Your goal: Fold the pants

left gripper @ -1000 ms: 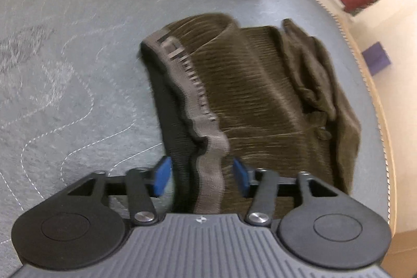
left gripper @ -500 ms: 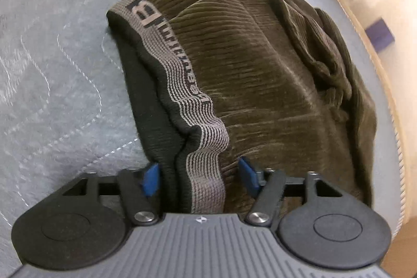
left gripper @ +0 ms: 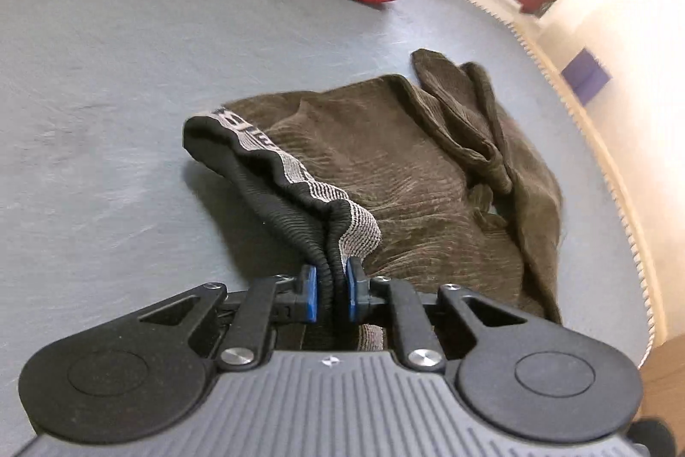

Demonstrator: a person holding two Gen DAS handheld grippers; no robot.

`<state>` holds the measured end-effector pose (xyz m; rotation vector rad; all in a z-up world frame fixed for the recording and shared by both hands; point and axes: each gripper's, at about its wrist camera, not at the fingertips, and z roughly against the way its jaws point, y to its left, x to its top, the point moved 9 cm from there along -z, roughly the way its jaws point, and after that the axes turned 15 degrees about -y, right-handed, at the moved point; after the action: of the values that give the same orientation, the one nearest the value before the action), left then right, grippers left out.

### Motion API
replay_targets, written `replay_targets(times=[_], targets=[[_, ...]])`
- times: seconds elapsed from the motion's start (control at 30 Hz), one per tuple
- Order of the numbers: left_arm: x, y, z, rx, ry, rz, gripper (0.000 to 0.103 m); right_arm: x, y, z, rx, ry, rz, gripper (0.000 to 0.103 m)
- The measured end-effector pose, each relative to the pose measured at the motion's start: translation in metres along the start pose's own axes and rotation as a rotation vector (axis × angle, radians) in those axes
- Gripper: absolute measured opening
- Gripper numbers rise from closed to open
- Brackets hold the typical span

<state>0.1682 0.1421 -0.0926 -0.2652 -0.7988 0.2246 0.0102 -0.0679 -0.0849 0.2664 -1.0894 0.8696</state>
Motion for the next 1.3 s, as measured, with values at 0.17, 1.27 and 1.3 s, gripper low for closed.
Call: replay_targets(times=[0.17, 1.27, 1.3], targets=[[-0.029, 0.07, 0.061, 0.102, 0.028, 0.028, 0.014, 0.035, 0.091, 0.022, 0.191, -0.035, 0.087, 0.006], [-0.083, -0.043, 0.051, 0.202, 0.018, -0.091, 0.082, -0.066, -0.192, 0.02, -0.303, 0.061, -0.562, 0.023], [-0.082, -0.04, 0.048, 0.196, 0.029, -0.069, 0.082, -0.063, -0.187, 0.016, -0.297, 0.07, -0.542, 0.024]])
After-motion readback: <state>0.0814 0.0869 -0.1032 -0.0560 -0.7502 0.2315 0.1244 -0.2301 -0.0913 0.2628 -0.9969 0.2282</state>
